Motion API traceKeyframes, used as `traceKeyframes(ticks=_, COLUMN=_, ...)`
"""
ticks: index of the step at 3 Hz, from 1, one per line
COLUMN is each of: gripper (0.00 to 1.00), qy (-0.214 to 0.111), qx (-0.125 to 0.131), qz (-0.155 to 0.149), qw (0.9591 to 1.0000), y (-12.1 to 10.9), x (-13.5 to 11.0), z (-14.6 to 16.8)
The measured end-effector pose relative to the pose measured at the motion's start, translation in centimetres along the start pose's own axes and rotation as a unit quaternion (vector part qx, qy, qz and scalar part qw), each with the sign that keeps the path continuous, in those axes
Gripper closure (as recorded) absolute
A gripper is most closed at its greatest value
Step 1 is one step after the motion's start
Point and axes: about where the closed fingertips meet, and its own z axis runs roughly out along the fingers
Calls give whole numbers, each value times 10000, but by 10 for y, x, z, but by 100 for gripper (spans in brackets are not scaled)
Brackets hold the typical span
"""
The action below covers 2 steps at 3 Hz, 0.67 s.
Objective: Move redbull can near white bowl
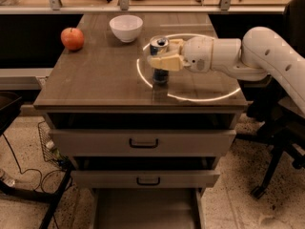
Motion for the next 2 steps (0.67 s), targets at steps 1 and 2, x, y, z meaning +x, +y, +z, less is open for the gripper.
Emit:
traceKeyframes(ticks=1, gripper=100, qy=-225, qx=481, qz=187, qw=9984, y=-37, x=-22, z=-21)
traceKeyframes(ticks=2, gripper=100, qy=-479, qx=758, qz=521, qw=9946, y=-84, x=-27, z=-36)
